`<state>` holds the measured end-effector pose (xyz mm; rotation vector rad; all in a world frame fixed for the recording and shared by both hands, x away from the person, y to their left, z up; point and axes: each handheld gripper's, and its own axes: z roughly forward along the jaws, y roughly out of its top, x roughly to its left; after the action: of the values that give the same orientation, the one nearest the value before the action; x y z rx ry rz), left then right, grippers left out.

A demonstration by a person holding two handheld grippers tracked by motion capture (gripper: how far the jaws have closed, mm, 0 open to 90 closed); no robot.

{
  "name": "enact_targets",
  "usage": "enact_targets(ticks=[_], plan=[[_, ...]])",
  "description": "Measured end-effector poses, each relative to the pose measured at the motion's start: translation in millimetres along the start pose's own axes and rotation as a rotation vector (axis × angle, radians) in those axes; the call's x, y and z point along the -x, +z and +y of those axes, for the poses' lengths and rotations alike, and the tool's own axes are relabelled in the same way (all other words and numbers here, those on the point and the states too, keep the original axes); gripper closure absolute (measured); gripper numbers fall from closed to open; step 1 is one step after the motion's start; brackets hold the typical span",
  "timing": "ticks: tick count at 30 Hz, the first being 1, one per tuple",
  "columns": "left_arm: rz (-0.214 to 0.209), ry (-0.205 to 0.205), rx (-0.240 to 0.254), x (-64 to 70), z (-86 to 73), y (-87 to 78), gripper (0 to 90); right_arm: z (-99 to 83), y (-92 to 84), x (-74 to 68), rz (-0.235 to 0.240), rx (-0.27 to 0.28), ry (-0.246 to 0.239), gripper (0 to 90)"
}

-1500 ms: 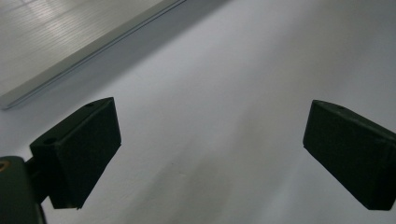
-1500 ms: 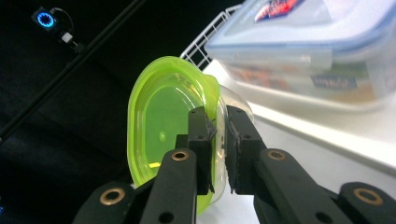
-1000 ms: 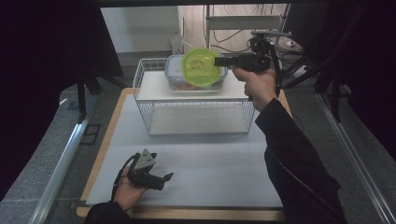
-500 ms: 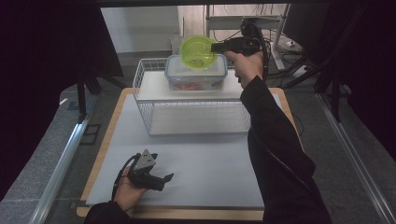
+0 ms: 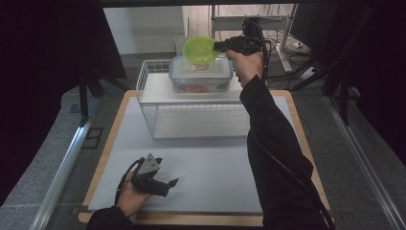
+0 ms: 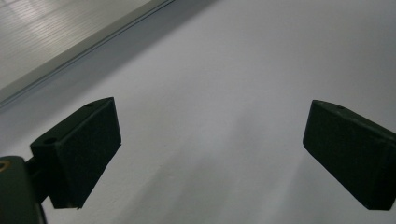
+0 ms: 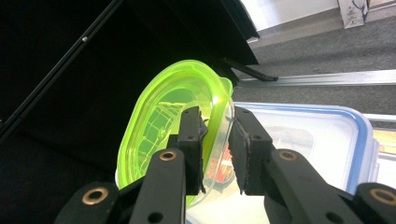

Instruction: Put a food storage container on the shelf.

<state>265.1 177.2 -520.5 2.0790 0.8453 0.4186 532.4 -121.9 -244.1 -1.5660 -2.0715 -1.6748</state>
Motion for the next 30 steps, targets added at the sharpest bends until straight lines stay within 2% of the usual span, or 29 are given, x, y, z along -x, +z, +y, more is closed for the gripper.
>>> enact_targets(ticks=[3,8,12,15,20,22,30], plan=[[-0.001,0.004,-0.003,-0.2,0.0,-0.1,4.6,0.3,1.3,-0.1,-0.023,0.003,-0.008,72.3],[-0.003,0.004,-0.005,-0.1,-0.1,0.1,4.6,-0.4,2.5,2.5,-0.035,0.008,-0.018,66.3],[-0.003,0.004,-0.007,-0.1,-0.2,0.0,4.6,-0.2,-0.4,3.0,-0.017,0.033,-0.041,56.5],[-0.001,0.005,-0.005,0.0,-0.1,-0.2,4.6,-1.7,-6.2,2.4,-0.019,0.031,-0.083,46.5],[0.001,0.007,-0.007,0.6,0.1,0.2,4.6,-14.1,-22.1,5.1,-0.004,0.036,-0.179,34.7],[0.003,0.007,-0.007,0.6,0.1,0.2,4.6,-23.2,-28.9,7.0,0.003,0.041,-0.22,31.0],[0.007,0.006,-0.007,0.8,0.1,0.7,4.6,-73.5,-54.0,15.2,-0.021,0.032,-0.376,18.2]])
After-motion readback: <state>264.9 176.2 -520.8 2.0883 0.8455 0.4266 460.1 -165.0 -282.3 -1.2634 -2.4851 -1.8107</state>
